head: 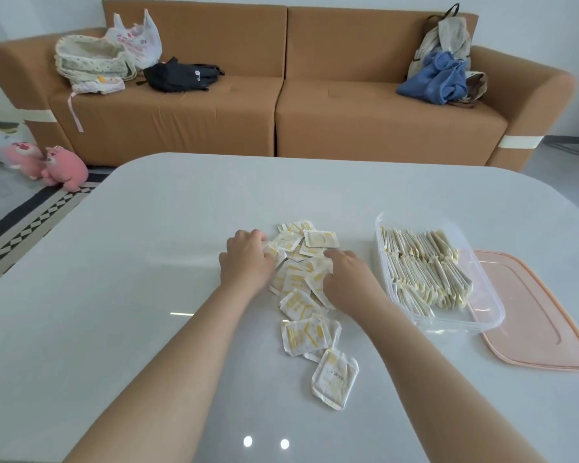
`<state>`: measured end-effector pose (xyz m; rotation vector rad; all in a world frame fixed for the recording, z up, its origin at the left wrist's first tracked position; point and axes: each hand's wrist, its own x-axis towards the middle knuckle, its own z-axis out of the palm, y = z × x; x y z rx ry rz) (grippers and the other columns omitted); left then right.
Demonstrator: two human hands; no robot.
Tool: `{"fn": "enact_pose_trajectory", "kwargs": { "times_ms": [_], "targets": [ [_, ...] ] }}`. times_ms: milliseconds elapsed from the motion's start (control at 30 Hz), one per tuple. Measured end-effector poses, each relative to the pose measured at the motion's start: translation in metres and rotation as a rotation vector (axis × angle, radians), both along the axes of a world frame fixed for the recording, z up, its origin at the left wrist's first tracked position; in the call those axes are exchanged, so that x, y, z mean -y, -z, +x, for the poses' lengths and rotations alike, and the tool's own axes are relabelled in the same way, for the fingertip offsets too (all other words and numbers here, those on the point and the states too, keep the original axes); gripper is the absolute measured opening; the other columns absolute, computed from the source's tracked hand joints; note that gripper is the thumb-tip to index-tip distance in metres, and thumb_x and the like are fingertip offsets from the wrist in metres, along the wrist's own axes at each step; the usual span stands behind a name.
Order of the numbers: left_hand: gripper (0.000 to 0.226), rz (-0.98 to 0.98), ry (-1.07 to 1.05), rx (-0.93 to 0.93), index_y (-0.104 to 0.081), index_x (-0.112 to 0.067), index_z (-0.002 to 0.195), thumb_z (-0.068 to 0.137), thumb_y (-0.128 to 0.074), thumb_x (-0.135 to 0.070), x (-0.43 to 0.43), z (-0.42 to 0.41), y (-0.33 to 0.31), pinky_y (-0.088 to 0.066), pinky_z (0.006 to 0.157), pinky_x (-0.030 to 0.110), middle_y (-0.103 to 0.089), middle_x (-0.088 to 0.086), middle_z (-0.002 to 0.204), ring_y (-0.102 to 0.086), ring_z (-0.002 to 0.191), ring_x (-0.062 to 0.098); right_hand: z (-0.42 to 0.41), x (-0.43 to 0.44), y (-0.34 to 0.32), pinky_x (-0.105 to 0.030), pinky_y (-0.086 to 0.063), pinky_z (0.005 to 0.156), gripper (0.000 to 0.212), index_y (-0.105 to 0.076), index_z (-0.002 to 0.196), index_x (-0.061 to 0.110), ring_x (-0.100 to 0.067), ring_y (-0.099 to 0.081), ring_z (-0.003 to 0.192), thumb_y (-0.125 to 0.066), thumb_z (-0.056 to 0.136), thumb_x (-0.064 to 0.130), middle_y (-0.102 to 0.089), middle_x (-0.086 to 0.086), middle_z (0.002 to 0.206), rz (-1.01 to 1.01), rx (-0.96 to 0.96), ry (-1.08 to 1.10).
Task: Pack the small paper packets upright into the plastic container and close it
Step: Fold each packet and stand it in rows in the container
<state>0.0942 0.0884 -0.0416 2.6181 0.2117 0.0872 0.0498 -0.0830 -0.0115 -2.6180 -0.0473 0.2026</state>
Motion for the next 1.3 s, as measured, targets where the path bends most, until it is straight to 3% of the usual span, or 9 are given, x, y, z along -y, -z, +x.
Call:
{"fn": "enact_pose_trajectory", "kwargs": {
  "times_ms": [233,400,567,667,733,933,1133,1233,1300],
  "targets": [
    [0.050,0.082,0.125,-0.113,-0.037,-0.022,0.142,0.093,-0.042,-0.022,0.004,0.041,-0.006,-0.030,0.103,0.040,-0.037,0.005,0.145,-0.029,0.134,0.026,0.076,-0.013,0.002,-0.040,-0.038,0.103,0.057,-0.032,0.143,0.013,-0.034,-0.037,0.129,-0.039,0.087,0.006,-0.041,-0.013,0.139,-0.147,-0.071,-0.033],
    [0.057,0.057,0.232,-0.173,-0.033,-0.026,0.146,0.090,-0.042,-0.021,0.008,0.057,-0.007,-0.029,0.109,0.040,-0.035,0.000,0.151,-0.023,0.140,0.023,0.104,-0.017,0.010,-0.044,-0.034,0.103,0.065,-0.024,0.149,0.026,-0.033,-0.033,0.133,-0.040,0.088,0.008,-0.036,-0.001,0.145,-0.252,-0.096,-0.192],
    [0.040,0.084,0.238,-0.211,-0.054,-0.030,0.128,0.090,-0.043,-0.024,0.008,0.063,-0.010,-0.035,0.106,0.041,-0.044,0.001,0.137,-0.039,0.129,0.022,0.113,-0.012,0.009,-0.041,-0.038,0.098,0.054,-0.039,0.140,0.032,-0.029,-0.038,0.123,-0.036,0.090,0.011,-0.042,-0.001,0.139,-0.363,-0.089,-0.304],
    [0.036,0.112,0.292,-0.316,-0.058,-0.030,0.124,0.089,-0.053,-0.037,0.005,0.053,-0.023,-0.043,0.099,0.035,-0.045,0.004,0.132,-0.048,0.119,0.023,0.104,-0.005,-0.006,-0.034,-0.045,0.081,0.055,-0.042,0.139,0.034,-0.024,-0.050,0.102,-0.047,0.088,0.015,-0.046,-0.001,0.133,-0.442,-0.212,-0.370],
    [0.055,0.132,0.336,-0.425,-0.051,-0.030,0.134,0.084,-0.060,-0.052,0.003,0.037,-0.036,-0.043,0.095,0.033,-0.040,0.003,0.137,-0.048,0.121,0.023,0.090,0.001,-0.018,-0.031,-0.044,0.077,0.064,-0.034,0.145,0.034,-0.020,-0.054,0.099,-0.057,0.086,0.022,-0.045,0.003,0.135,-0.520,-0.308,-0.429],
    [0.109,0.288,0.472,-0.675,-0.014,-0.039,0.151,0.064,-0.073,-0.069,0.005,-0.008,-0.049,-0.034,0.110,0.043,-0.021,-0.006,0.156,-0.031,0.140,0.023,0.058,0.014,-0.031,-0.042,-0.040,0.106,0.110,-0.008,0.150,0.042,-0.025,-0.045,0.131,-0.079,0.067,0.046,-0.031,0.007,0.153,-0.557,-0.489,-0.517],
    [0.126,0.417,0.502,-0.623,0.000,-0.037,0.152,0.057,-0.080,-0.064,0.016,-0.048,-0.030,-0.033,0.109,0.046,-0.011,-0.005,0.157,-0.011,0.144,0.026,0.009,0.018,-0.013,-0.050,-0.032,0.110,0.128,0.004,0.150,0.045,-0.029,-0.019,0.144,-0.084,0.058,0.056,-0.003,0.005,0.160,-0.544,-0.406,-0.478],
    [0.107,0.373,0.398,-0.428,-0.020,-0.036,0.148,0.061,-0.079,-0.058,0.019,-0.065,-0.017,-0.041,0.100,0.042,-0.028,-0.003,0.148,-0.024,0.135,0.026,-0.014,0.016,0.000,-0.049,-0.038,0.101,0.122,-0.008,0.151,0.040,-0.032,-0.021,0.137,-0.088,0.058,0.041,-0.018,0.000,0.152,-0.423,-0.265,-0.394],
    [0.082,0.273,0.304,-0.289,-0.037,-0.033,0.139,0.069,-0.075,-0.051,0.021,-0.073,-0.011,-0.042,0.091,0.039,-0.040,0.001,0.135,-0.034,0.127,0.026,-0.023,0.015,0.007,-0.045,-0.042,0.099,0.103,-0.024,0.148,0.036,-0.031,-0.031,0.129,-0.086,0.065,0.031,-0.029,-0.002,0.143,-0.272,-0.176,-0.298]
  ]
}}
